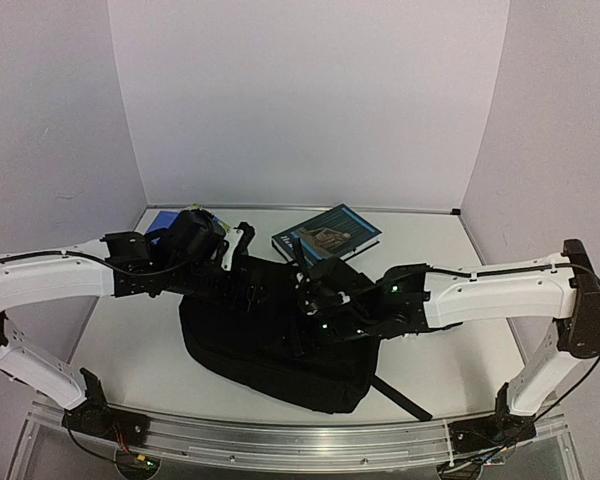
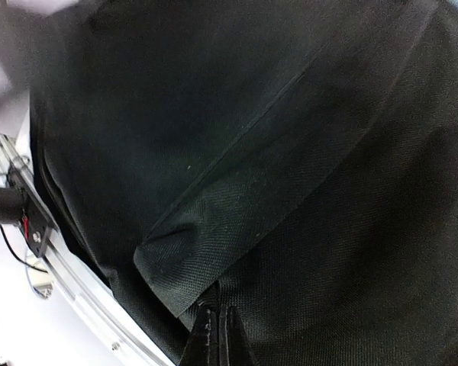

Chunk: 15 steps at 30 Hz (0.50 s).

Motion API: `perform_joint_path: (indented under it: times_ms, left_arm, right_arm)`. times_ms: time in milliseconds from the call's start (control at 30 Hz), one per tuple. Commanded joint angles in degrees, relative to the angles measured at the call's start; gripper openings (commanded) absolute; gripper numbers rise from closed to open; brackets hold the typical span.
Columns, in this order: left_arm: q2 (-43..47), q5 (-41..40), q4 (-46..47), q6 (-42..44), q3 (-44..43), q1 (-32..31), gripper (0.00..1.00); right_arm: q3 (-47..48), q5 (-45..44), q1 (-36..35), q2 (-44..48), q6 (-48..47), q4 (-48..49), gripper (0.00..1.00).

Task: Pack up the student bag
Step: Unzip the student bag at the center of the board.

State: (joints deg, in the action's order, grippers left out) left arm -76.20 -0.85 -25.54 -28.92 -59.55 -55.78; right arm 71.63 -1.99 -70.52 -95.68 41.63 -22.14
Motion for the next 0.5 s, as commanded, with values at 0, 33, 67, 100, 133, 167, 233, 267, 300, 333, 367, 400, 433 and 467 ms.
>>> perform_joint_path:
  times_ms: [0, 33, 67, 100, 133, 167, 233, 267, 300, 333, 367, 400, 433, 467]
  left_arm:
    - [-1.79, -2.11, 1.25, 1.76, -1.06, -4.55, 0.89]
    - [-2.07, -2.23, 1.47, 1.74, -0.56, -5.57, 0.88]
    - [-2.24, -2.18, 1.89, 1.52, -0.08, -6.11, 0.87]
    - [-2.24, -1.90, 2.51, 1.33, 0.53, -6.52, 0.86]
    - [-2.17, -1.67, 3.32, 1.11, 1.13, -6.88, 0.83]
    - [-2.09, -1.11, 4.05, 0.95, 1.69, -7.14, 0.81]
    - [-2.07, 1.09, 6.18, 0.56, 2.45, -7.39, 0.77]
    - [-2.16, 2.49, 6.96, 0.41, 2.77, -7.58, 0.74]
    - [-2.50, 3.31, 7.15, 0.28, 2.85, -7.76, 0.71]
    - [-2.98, 3.52, 6.99, 0.14, 2.78, -7.99, 0.69]
    - [-3.39, 3.28, 6.54, -0.01, 2.59, -8.21, 0.68]
    - [-3.79, 2.97, 6.24, -0.16, 2.49, -8.41, 0.67]
    - [-4.21, 2.83, 6.02, -0.24, 2.45, -8.53, 0.65]
    - [-4.75, 2.87, 5.86, -0.26, 2.37, -8.61, 0.63]
  right_arm:
    - [-1.41, -4.36, 0.46, 3.60, 1.59, 2.55, 0.00]
    - [-1.64, -4.39, 0.47, 3.64, 1.72, 2.77, 0.00]
    - [-1.83, -4.40, 0.47, 3.66, 1.93, 3.08, 0.00]
    - [-2.04, -4.42, 0.47, 3.66, 2.16, 3.34, 0.00]
    - [-2.30, -4.42, 0.47, 3.75, 2.31, 3.55, 0.00]
    - [-2.53, -4.46, 0.44, 3.82, 2.44, 3.82, 0.00]
    - [-2.88, -4.56, 0.52, 3.96, 2.66, 4.07, 0.00]
    - [-3.02, -4.63, 0.56, 4.04, 2.76, 4.12, 0.00]
    - [-3.15, -4.71, 0.56, 4.13, 2.82, 4.16, 0.00]
    - [-3.32, -4.76, 0.60, 4.24, 2.89, 4.20, 0.00]
    - [-3.45, -4.77, 0.64, 4.38, 2.91, 4.28, 0.00]
    - [-3.58, -4.78, 0.70, 4.48, 2.98, 4.33, 0.00]
    - [-3.69, -4.79, 0.78, 4.57, 3.03, 4.40, 0.00]
    - [-3.79, -4.77, 0.82, 4.67, 3.05, 4.46, 0.00]
